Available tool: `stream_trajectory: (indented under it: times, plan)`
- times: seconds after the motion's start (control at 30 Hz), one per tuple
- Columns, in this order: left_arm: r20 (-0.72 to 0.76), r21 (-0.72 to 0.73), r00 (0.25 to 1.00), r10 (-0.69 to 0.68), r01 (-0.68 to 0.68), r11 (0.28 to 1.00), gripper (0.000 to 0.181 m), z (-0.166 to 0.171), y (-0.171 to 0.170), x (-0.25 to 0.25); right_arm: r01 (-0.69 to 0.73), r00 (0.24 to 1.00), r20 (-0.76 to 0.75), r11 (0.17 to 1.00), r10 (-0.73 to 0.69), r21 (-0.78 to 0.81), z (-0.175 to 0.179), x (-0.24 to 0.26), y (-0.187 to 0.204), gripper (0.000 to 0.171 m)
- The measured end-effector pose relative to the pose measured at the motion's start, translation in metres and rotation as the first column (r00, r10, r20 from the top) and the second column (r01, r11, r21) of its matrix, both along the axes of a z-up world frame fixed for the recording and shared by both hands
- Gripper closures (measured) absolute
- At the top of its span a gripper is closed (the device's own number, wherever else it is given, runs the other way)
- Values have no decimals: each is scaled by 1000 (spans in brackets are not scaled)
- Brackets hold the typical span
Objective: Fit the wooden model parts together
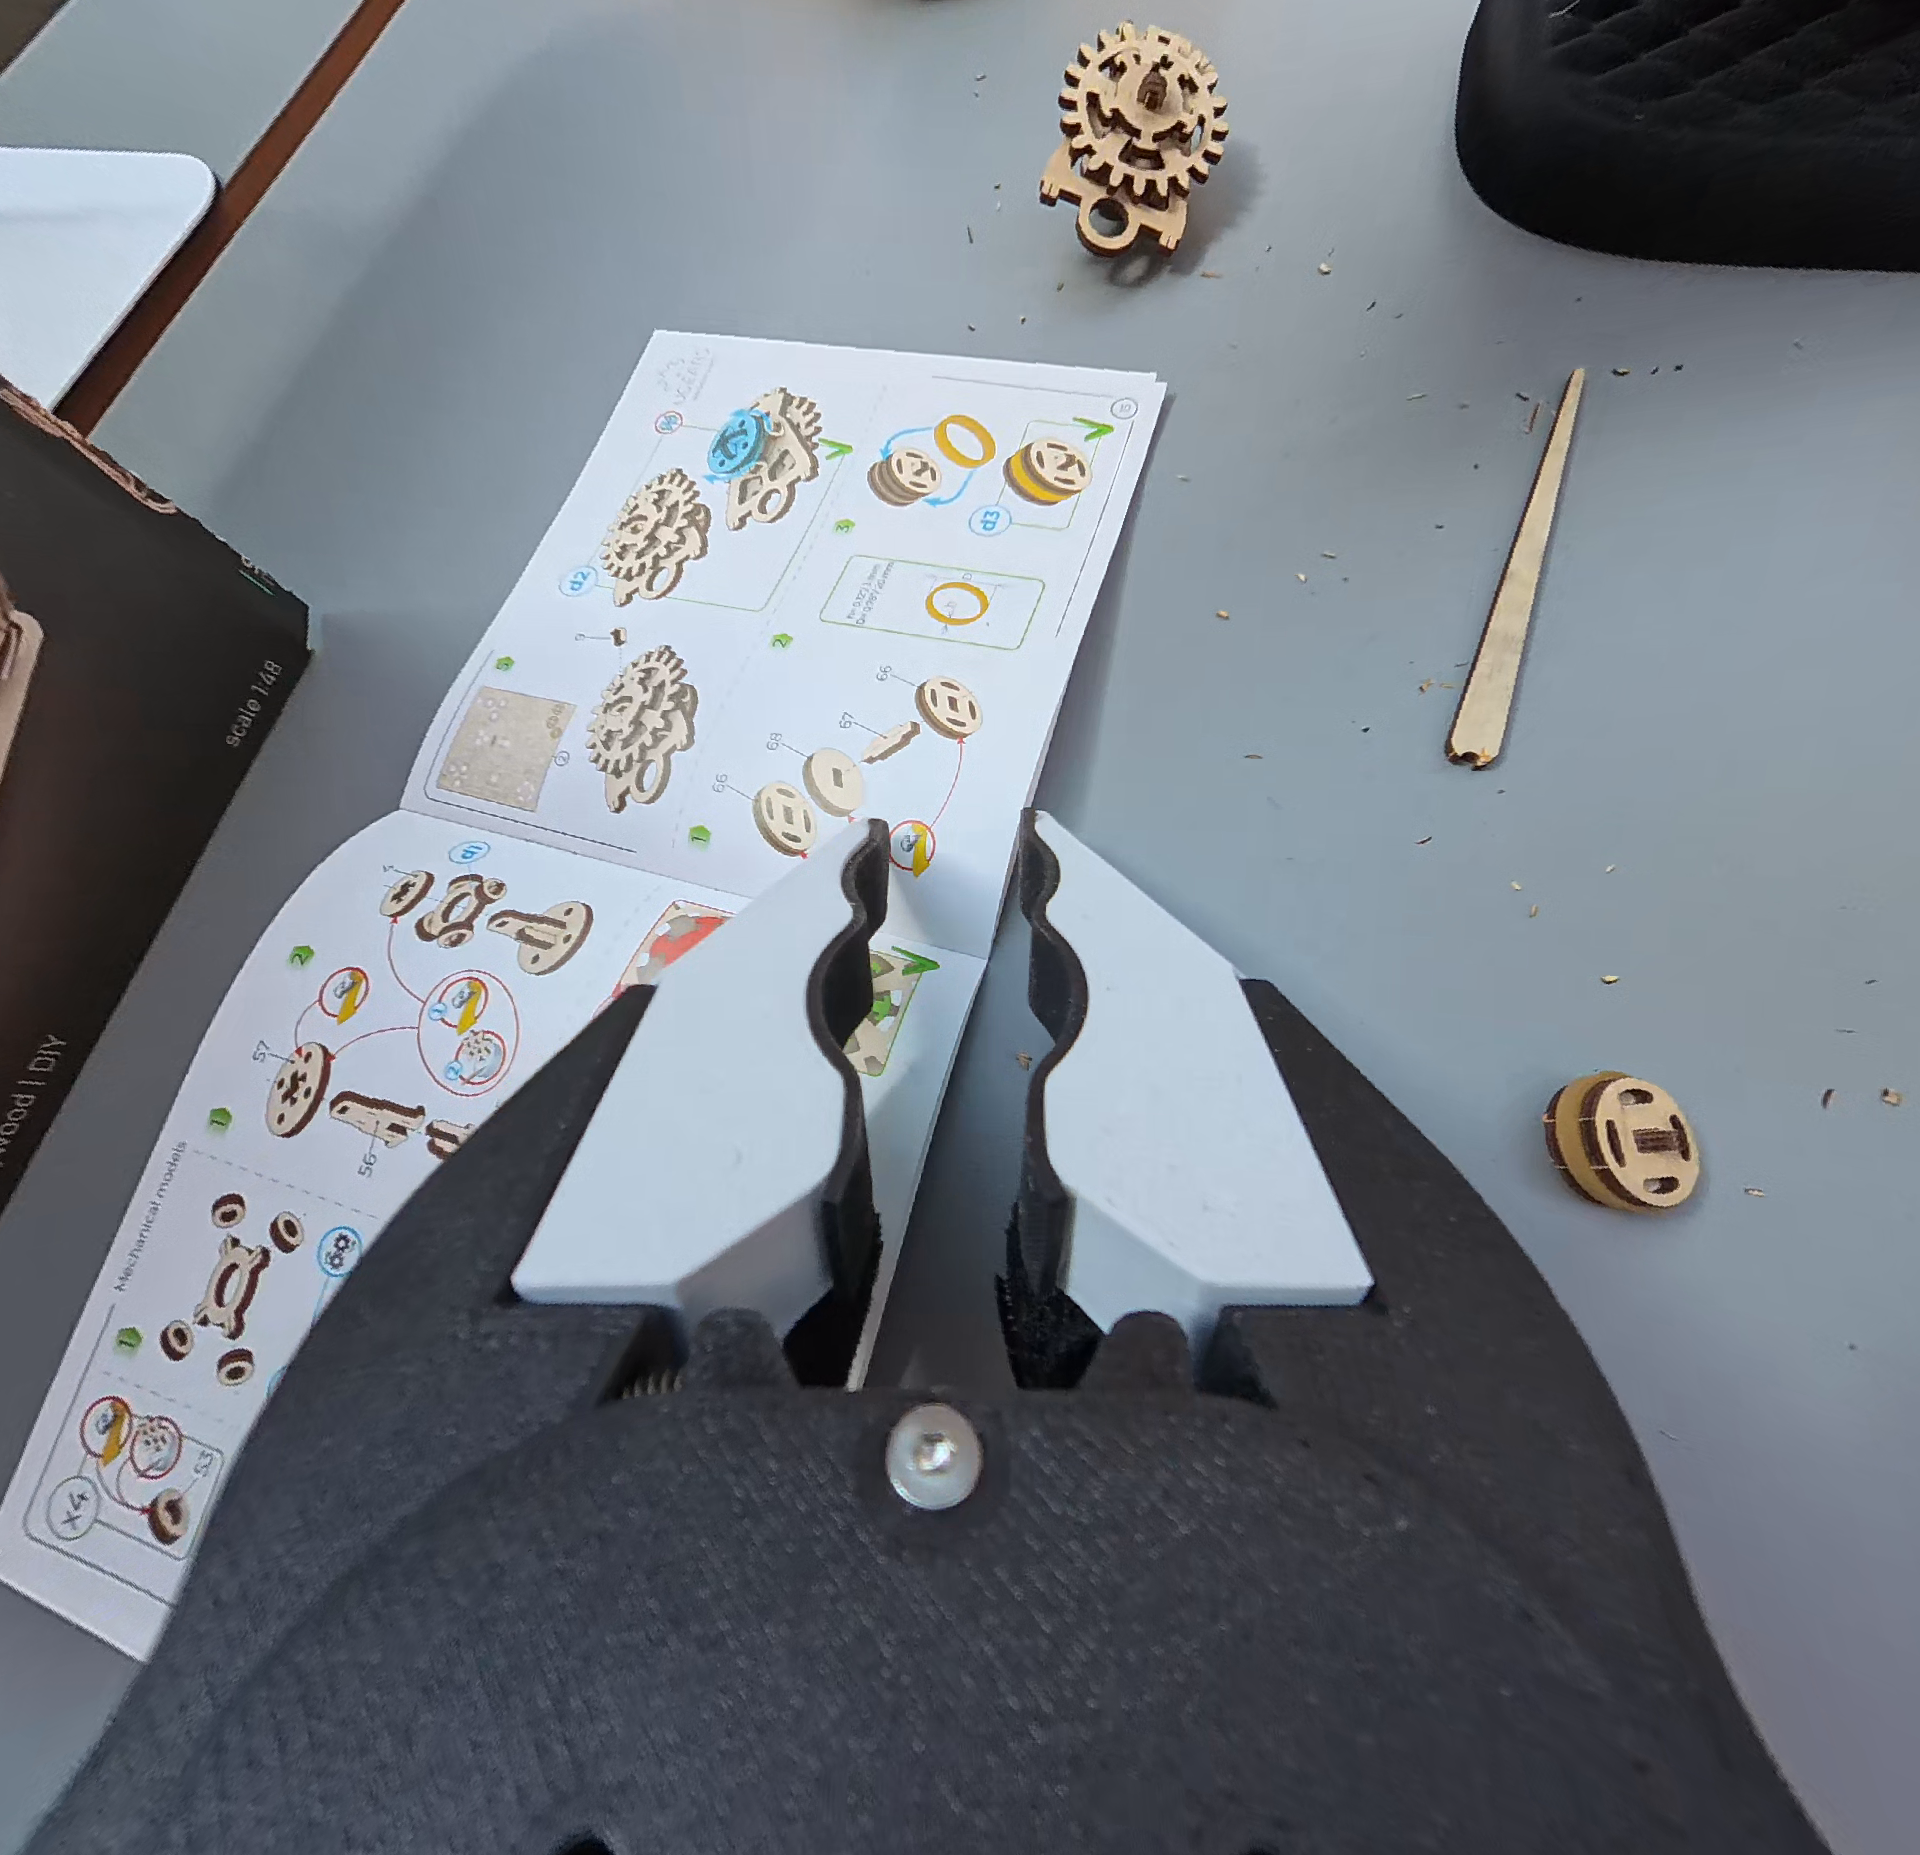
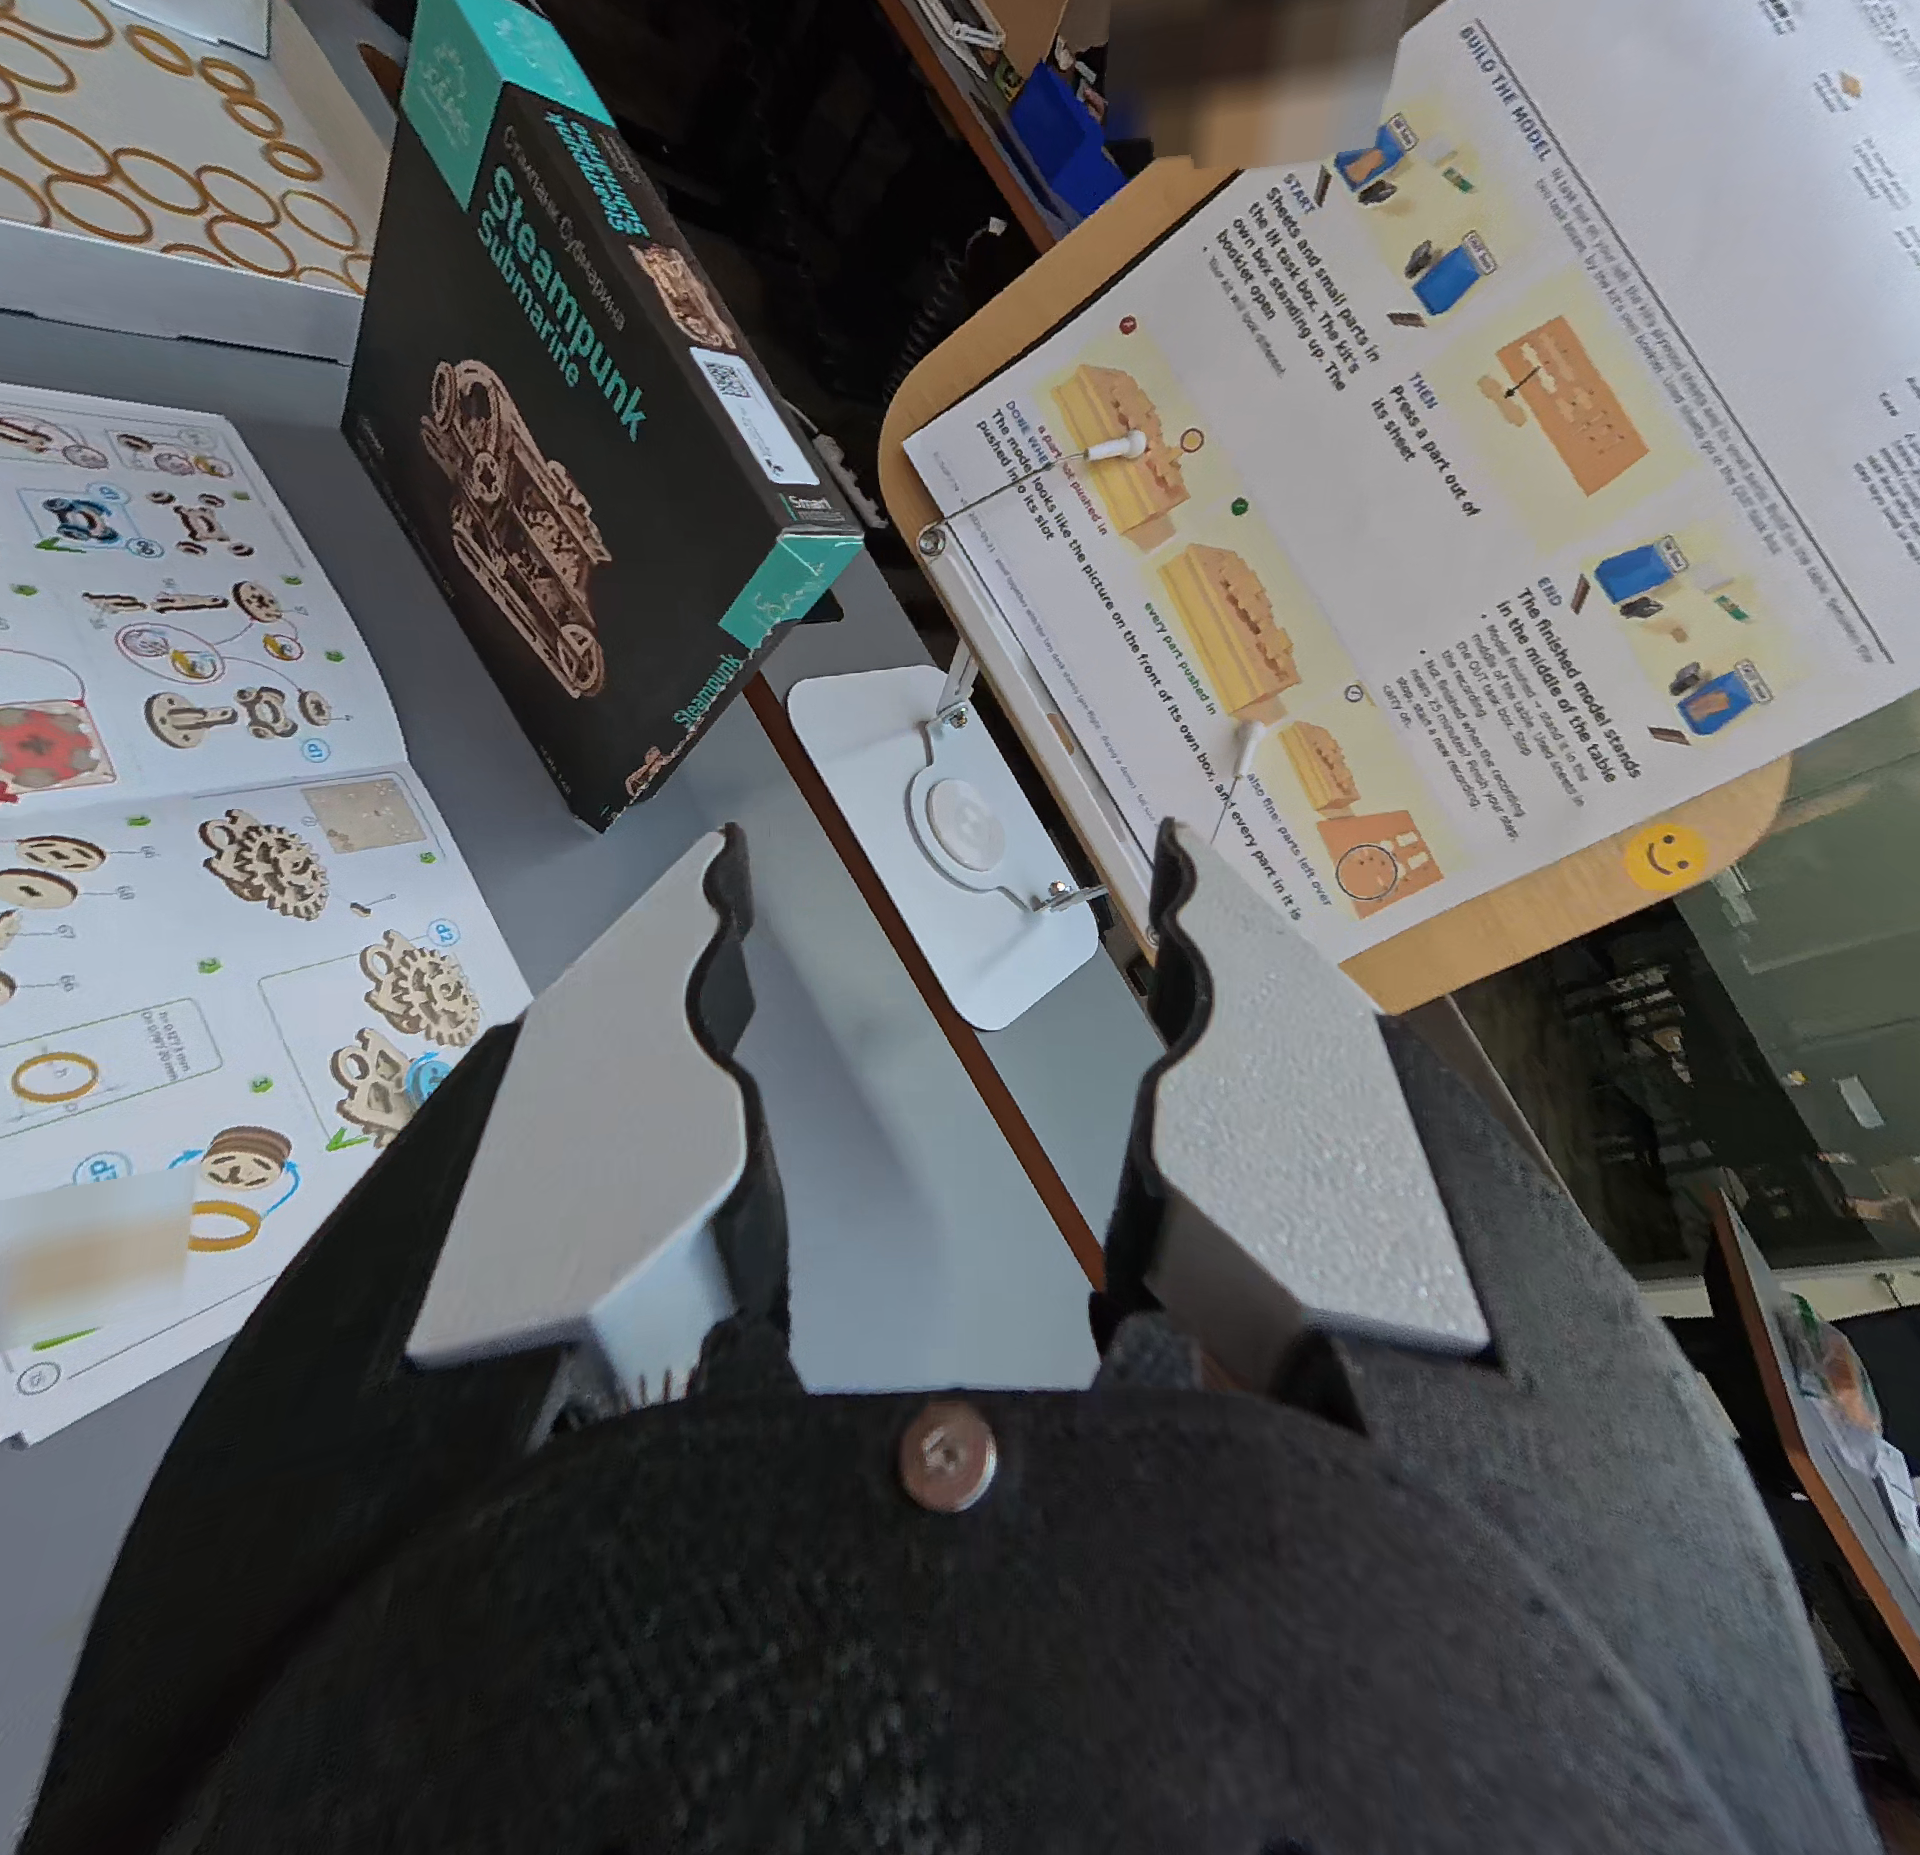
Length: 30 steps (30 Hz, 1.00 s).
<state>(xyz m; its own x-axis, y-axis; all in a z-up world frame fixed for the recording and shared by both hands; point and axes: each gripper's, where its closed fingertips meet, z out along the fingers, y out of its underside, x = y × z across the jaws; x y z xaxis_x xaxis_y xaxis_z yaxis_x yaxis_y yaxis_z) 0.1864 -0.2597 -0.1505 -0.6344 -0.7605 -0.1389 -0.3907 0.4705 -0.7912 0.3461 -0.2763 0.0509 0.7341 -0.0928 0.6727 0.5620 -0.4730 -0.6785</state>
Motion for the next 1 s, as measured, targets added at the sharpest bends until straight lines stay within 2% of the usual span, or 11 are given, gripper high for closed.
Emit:
stream_trajectory:
  times: [0.13,0.23,0.33,0.63,0.73,0.87,1.0]
  plan:
    - [-3,-22,1000,2,-3,1000,159,1,0,0,-164,986,-56,979,158,-119,-29,-29,8,94]
    - [-2,-33,1000,5,-5,999,158,1,0,0,-339,936,-168,920,309,-195,-56,-61,7,94]
    - [5,-40,1000,5,-5,999,159,3,0,0,-438,894,-229,861,386,-257,-78,-81,0,95]
    - [25,-58,1000,5,-4,998,160,7,1,0,-454,885,-291,817,365,-356,-142,-100,-20,95]
    - [36,-52,999,0,2,999,155,7,0,0,-424,905,-239,791,352,-440,-163,-103,-28,95]
    - [75,58,997,-7,2,998,139,4,-1,4,-399,915,-173,766,363,-504,-182,-100,-40,98]
    - [99,143,995,-25,11,990,143,-2,-8,8,-405,914,-226,776,336,-483,-186,-100,-50,98]
